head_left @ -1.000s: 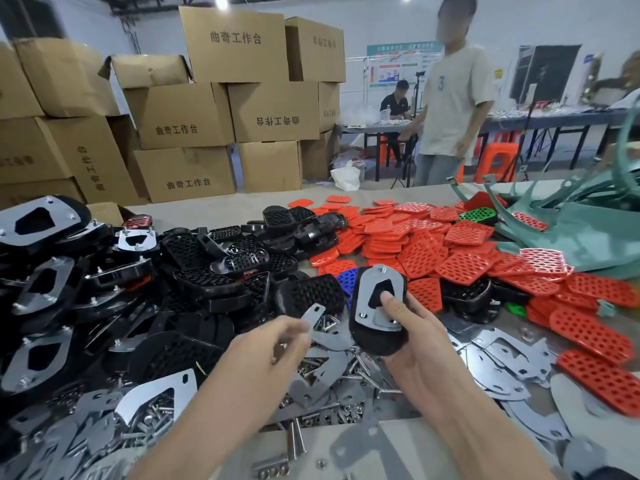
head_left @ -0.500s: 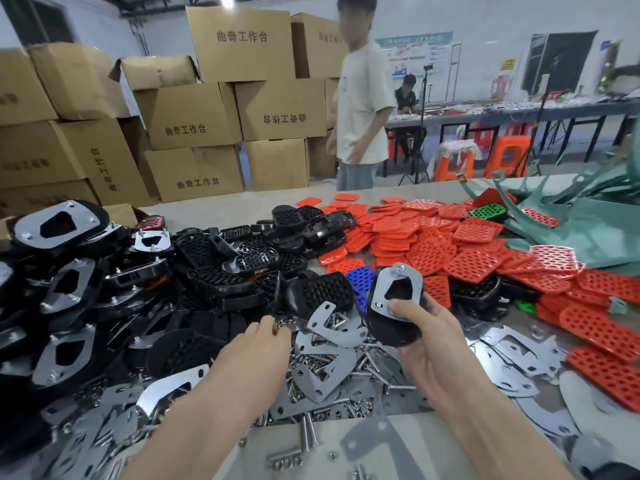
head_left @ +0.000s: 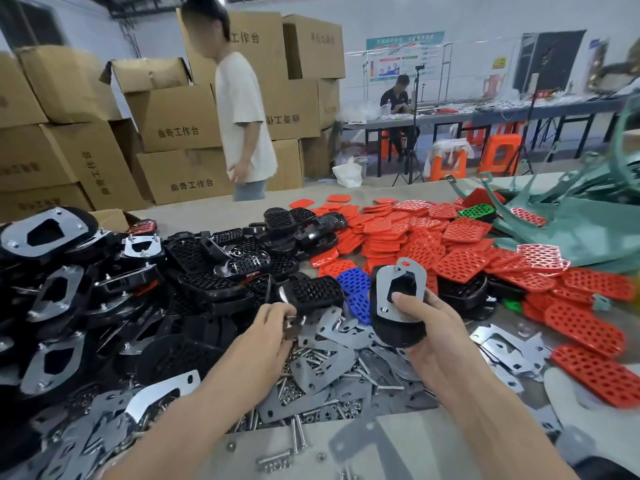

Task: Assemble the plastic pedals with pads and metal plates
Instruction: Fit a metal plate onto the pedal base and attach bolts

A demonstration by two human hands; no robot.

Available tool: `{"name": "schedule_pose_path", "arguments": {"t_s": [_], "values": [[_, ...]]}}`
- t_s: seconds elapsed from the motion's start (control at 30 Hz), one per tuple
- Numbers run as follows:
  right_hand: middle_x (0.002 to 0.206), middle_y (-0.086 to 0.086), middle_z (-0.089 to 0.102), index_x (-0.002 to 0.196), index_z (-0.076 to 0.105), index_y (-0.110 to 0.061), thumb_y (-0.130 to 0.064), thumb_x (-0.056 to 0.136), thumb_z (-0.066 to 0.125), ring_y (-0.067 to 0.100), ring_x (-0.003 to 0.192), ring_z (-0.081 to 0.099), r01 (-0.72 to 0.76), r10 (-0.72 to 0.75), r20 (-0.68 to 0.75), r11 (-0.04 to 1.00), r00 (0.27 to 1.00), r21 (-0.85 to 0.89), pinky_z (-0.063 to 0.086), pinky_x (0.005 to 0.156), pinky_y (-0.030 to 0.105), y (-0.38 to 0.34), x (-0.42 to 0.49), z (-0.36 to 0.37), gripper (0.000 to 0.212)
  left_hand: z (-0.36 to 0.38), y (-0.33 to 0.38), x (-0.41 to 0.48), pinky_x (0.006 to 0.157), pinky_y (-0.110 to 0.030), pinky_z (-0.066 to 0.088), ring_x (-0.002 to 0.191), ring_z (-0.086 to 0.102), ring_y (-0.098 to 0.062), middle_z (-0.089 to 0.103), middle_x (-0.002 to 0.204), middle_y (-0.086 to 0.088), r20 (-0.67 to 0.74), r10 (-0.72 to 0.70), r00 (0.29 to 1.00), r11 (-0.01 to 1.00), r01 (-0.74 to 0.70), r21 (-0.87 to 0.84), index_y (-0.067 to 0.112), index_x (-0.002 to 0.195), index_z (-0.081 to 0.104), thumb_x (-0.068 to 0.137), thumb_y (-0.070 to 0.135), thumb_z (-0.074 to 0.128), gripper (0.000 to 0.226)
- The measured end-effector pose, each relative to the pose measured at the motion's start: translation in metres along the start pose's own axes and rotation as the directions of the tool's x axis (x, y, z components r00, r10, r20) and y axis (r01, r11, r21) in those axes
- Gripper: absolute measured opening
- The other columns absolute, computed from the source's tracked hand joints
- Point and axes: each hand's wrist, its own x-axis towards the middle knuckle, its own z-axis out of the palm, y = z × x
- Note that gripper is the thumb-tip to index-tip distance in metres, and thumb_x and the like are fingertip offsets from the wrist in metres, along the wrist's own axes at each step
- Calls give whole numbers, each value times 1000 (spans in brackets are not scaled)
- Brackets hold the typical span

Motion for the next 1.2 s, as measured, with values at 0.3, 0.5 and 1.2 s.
{"name": "schedule_pose_path", "arguments": {"t_s": [0.3, 0.5, 1.2], "values": [[119, 17, 74, 128, 68, -8, -21, 104, 53, 39, 118, 67, -88, 88, -40, 996, 995, 9, 59, 82, 43, 6, 3, 7, 30, -14, 6, -22, 94, -22, 43, 111, 44, -1, 43, 121, 21, 24, 18, 1000, 979, -23, 203, 40, 124, 50, 105, 45, 34, 25], [109, 14, 78, 122, 70, -12, -12, 100, 59, 29, 95, 75, -45, 46, 13, 996, 999, -80, 61, 79, 42, 13, 0, 9, 24, -31, 63, 7, 69, -7, 41, 85, 58, 10, 62, 90, 26, -268, -63, 961, 850, -89, -519, 43, 105, 64, 100, 34, 52, 16], [118, 22, 74, 130, 60, -5, 1, 98, 58, 35, 100, 73, -65, 68, 141, 997, 988, -30, 64, 80, 46, 28, -6, 14, 33, -50, -4, -39, 92, -26, 47, 103, 51, -3, 50, 114, 17, 314, -137, 939, 960, 47, 278, 40, 118, 53, 107, 25, 39, 23]]}}
